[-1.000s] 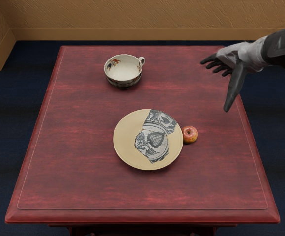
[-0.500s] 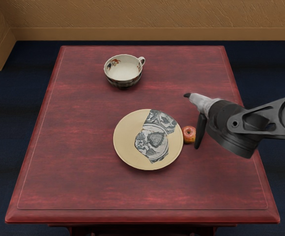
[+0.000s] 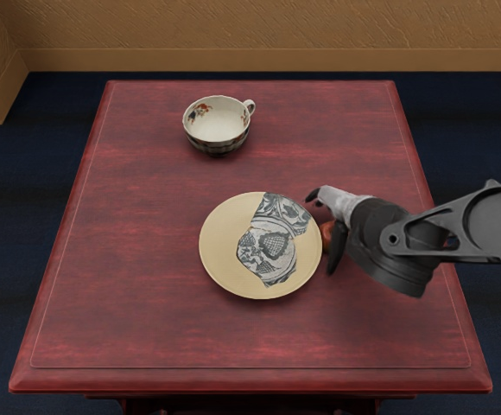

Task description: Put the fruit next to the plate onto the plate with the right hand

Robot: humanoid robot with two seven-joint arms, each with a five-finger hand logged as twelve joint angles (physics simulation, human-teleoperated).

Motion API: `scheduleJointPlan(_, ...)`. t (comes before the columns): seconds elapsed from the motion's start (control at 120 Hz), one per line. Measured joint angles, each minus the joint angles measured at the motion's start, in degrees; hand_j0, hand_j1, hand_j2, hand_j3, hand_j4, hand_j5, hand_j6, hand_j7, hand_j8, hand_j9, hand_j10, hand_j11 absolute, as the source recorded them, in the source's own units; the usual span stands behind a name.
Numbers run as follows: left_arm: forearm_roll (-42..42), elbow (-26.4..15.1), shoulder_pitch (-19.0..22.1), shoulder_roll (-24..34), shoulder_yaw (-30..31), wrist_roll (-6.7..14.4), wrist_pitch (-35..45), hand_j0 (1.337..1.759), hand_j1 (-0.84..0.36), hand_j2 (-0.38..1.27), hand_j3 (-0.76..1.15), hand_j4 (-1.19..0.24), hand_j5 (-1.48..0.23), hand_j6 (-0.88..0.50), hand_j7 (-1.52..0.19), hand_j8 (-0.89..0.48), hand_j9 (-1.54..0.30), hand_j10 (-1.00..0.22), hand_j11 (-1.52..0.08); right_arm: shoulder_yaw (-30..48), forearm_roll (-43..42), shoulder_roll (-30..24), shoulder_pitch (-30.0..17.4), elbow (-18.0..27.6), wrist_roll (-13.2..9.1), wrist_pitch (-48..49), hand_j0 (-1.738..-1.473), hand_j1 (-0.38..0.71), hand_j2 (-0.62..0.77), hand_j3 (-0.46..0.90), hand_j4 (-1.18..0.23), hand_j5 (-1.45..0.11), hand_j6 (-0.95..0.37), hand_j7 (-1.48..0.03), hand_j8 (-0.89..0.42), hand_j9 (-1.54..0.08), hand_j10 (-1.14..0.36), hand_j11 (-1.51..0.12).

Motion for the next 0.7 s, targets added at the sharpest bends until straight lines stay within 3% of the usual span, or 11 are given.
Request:
scheduleJointPlan(0.283,0.0,0.0,-0.02,0.0,0.0,0.0,0.0,1.658,0.34,0.0,0.0,-0.01,-0.01,-0.01,-0.01,-0.01,-0.01,-0.01,-0.01,0.18,-0.15,-0.65,-0.95,-1.38,0.0,0.0,-1.658,-0.05,-0.05,0.0,-0.25,-0.32,-0.25,-0.32,-0.25,-0.32,-0.25,-0.32)
scheduleJointPlan(0.7,0.0,0.0,0.02,0.0,0.0,0.0,0.0,1.658,0.34,0.0,0.0,-0.01,-0.01,-0.01,-0.01,-0.01,-0.01,-0.01,-0.01,0.41,-2.07,-0.41,-3.37,-3.34,0.0,0.0,-1.658,0.0,-0.06,0.0,-0.29,-0.38,-0.29,-0.38,-0.29,-0.38,-0.29,-0.38)
